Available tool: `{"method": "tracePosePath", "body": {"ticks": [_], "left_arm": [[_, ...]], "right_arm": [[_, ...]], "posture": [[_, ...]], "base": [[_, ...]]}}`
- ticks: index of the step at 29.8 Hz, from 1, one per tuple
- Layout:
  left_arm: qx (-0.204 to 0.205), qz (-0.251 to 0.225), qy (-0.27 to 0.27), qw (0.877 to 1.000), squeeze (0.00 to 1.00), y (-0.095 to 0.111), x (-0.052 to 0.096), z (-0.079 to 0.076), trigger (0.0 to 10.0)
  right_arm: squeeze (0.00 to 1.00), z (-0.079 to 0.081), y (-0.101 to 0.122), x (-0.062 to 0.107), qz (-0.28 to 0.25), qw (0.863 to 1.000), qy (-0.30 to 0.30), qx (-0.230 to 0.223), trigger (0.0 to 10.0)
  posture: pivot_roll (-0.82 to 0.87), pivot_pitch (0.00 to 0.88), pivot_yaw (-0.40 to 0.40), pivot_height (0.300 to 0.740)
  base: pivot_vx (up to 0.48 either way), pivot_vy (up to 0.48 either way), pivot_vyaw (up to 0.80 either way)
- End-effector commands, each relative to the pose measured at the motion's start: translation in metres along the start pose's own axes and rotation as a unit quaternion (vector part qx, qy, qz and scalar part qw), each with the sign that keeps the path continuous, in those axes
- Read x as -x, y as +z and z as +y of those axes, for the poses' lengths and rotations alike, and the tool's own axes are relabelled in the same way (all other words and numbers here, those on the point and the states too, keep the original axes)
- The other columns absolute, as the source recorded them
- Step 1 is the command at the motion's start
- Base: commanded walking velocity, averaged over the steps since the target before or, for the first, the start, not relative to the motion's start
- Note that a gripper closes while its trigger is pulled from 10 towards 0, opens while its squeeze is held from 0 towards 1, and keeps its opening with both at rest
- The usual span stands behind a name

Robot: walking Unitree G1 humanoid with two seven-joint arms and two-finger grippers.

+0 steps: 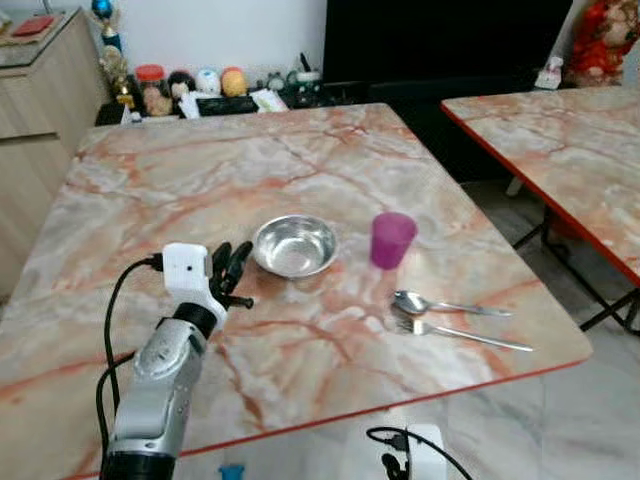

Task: Setting the table

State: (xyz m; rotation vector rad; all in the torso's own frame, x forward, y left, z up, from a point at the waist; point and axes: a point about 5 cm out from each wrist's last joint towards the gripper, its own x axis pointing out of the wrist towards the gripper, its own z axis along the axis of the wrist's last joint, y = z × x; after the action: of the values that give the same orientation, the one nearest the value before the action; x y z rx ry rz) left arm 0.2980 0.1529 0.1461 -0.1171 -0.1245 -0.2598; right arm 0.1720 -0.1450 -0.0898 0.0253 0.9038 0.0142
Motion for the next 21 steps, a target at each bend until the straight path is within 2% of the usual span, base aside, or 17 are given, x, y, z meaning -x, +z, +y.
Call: {"method": "tracePosePath", "body": {"ticks": [1, 7, 13, 17, 21], "left_arm": [[-0.009, -0.004, 0.004, 1.0, 0.0, 0.006, 0.0, 0.004, 10.0], [-0.012, 0.008, 0.014, 1.0, 0.0, 0.003, 0.0, 0.009, 10.0], [0.009, 0.017, 0.031, 0.999, 0.0, 0.002, -0.006, 0.014, 10.0], [0.022, 0.025, 0.042, 0.999, 0.0, 0.001, -0.014, 0.018, 10.0], [0.048, 0.075, 0.057, 0.994, 0.0, -0.008, -0.029, 0.022, 10.0]], "right_arm": [[0.0, 0.0, -0.002, 0.0, 0.005, 1.0, 0.0, 0.0, 10.0], [0.0, 0.0, -0.001, 0.0, 0.004, 1.0, -0.002, 0.0, 10.0], [0.0, 0.0, -0.001, 0.0, 0.003, 1.0, -0.002, 0.0, 10.0], [0.0, -0.001, 0.0, 0.0, 0.003, 1.0, -0.003, 0.001, 10.0], [0.0, -0.001, 0.0, 0.0, 0.003, 1.0, -0.004, 0.001, 10.0]], "posture": [[0.16, 0.0, -0.044, 0.728], [0.16, 0.0, -0.045, 0.728], [0.16, 0.0, -0.048, 0.728], [0.16, 0.0, -0.049, 0.728], [0.16, 0.0, -0.049, 0.728]], "base": [[0.0, 0.0, 0.0], [0.0, 0.0, 0.0], [0.0, 0.0, 0.0], [0.0, 0.0, 0.0], [0.0, 0.0, 0.0]]}}
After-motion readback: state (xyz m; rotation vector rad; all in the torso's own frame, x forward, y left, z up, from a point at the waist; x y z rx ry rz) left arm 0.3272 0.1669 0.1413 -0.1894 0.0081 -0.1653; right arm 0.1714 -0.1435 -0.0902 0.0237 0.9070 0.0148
